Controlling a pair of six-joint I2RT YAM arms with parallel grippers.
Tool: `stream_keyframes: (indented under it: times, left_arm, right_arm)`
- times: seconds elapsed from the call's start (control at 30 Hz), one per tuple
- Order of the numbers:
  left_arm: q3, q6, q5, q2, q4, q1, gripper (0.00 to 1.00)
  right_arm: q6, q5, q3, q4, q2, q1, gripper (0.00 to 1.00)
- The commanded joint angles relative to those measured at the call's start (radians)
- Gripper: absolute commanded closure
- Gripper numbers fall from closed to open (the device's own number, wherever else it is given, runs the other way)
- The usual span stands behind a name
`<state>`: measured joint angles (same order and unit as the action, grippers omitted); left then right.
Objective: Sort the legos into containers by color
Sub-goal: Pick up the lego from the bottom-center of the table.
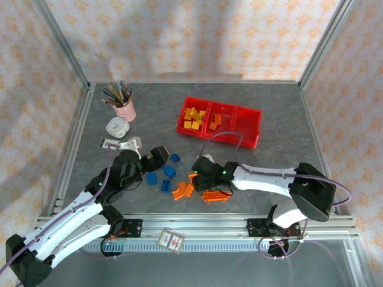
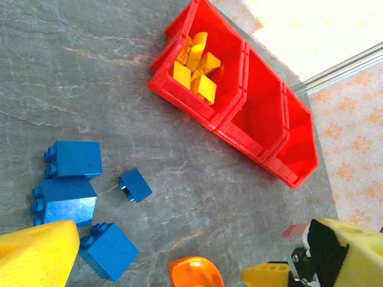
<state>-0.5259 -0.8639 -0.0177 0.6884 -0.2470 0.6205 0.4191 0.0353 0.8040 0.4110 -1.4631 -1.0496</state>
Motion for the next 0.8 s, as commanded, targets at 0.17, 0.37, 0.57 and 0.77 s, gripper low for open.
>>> stream_keyframes:
  times: [0.17,0.37,0.57,0.77]
  left_arm:
    - [-0.005,0.002,0.018,-0.009,-0.029,-0.007,0.01]
    - [-0.008,0.008,0.019,0.000,-0.018,-0.007,0.01]
    - [-0.018,0.019,0.022,0.013,-0.025,-0.008,0.01]
    - [-0.019,0.022,0.024,0.014,-0.026,-0.008,0.01]
  right_arm:
    - [0.008,-0.030,0.025,0.000,-0.080,-0.008,0.30]
    - [-0.003,-0.035,0.050,-0.028,-0.129,-0.008,0.34]
    - [0.013,-0.068,0.081,-0.022,-0.189,-0.009,0.42]
    - [0.027,-0.092,0.087,-0.006,-0.199,-0.009,0.52]
